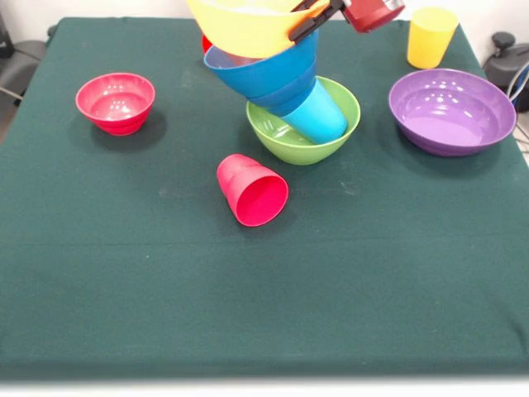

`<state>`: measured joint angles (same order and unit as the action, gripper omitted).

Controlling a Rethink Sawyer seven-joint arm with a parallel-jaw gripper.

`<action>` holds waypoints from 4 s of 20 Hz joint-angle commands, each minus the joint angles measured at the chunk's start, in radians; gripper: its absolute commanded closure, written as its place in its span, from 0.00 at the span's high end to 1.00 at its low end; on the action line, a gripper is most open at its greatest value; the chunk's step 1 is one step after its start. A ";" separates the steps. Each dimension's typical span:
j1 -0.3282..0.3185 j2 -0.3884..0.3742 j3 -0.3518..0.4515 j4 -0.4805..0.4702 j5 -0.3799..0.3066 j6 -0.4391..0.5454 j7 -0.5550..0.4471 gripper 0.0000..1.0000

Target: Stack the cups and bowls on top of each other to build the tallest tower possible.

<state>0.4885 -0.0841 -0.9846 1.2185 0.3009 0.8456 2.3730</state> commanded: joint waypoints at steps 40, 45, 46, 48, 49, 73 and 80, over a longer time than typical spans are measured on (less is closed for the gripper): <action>-0.022 -0.013 0.128 0.020 0.042 -0.055 0.183 0.00; -0.021 -0.011 0.131 0.024 0.036 -0.064 0.183 0.00; -0.022 -0.012 0.132 0.026 0.035 -0.068 0.181 0.00; -0.021 -0.010 0.129 0.024 0.030 -0.070 0.177 1.00; -0.020 -0.009 0.127 0.024 0.028 -0.072 0.177 1.00; -0.017 0.004 0.117 0.016 0.020 -0.072 0.177 1.00; -0.053 0.021 0.078 -0.040 -0.026 -0.058 0.114 1.00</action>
<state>0.4787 -0.0952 -1.0013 1.2094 0.3117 0.8114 2.3728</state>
